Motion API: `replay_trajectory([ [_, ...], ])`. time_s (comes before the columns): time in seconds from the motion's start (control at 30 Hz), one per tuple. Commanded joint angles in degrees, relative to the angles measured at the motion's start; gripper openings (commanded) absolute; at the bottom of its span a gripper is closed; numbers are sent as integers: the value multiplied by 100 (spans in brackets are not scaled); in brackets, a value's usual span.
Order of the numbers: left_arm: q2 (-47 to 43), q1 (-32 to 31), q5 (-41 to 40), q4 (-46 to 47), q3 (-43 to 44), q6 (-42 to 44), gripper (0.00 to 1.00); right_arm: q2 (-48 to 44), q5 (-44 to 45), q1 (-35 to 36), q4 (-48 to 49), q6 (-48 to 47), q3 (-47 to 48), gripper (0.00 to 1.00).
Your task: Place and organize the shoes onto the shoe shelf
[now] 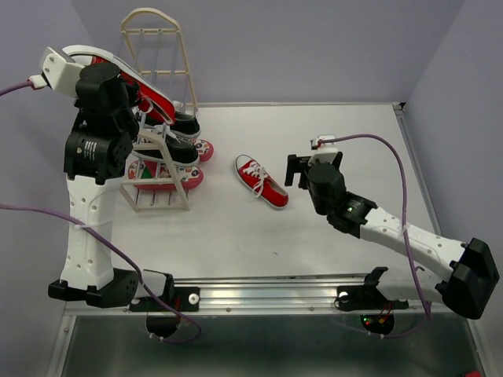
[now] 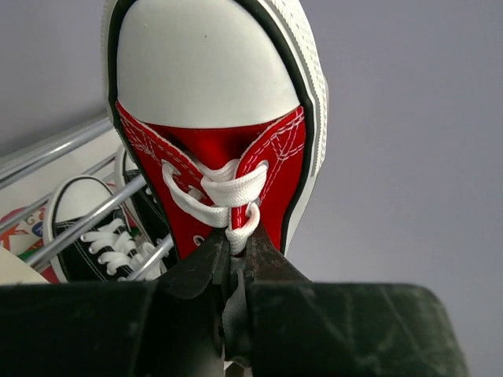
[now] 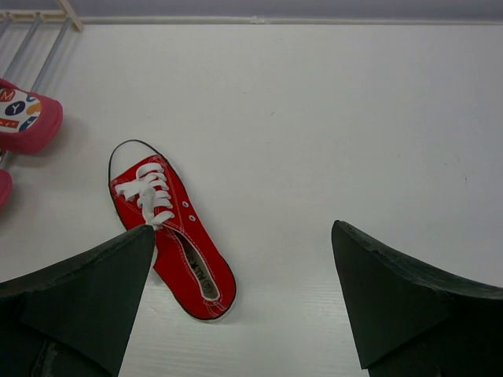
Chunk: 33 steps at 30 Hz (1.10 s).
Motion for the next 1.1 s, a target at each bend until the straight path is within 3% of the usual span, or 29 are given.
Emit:
replay_trajectory([
  [0.0,67,647,680,427,-40,47,0,47,371,9,106,-101,315,100],
  [0.17,515,1105,1506,418,39,214,0,118,530,9,79,-154,333,100],
  [0.3,779,1368,1640,278,92,232,2,179,539,9,71,-251,359,100],
  [0.33,797,1386,1657,286,57,197,6,179,565,9,71,-260,359,100],
  [0.37,797,1413,1710,391,-47,214,22,188,583,9,79,-251,359,100],
  [0.43,788,1413,1806,479,-110,223,38,214,618,9,79,-260,377,100],
  [0.47,788,1413,1833,532,-154,232,58,223,618,9,71,-260,385,100],
  [0.6,762,1413,1842,567,-233,144,81,206,574,9,71,-242,368,100],
  [0.9,393,1413,1982,874,-698,100,93,109,153,9,71,-488,306,100],
  [1.0,191,1413,2140,1024,-848,144,99,39,-557,9,44,-672,210,100],
  [1.07,15,1413,2403,1164,-901,293,99,30,-1845,9,1,-891,87,100],
])
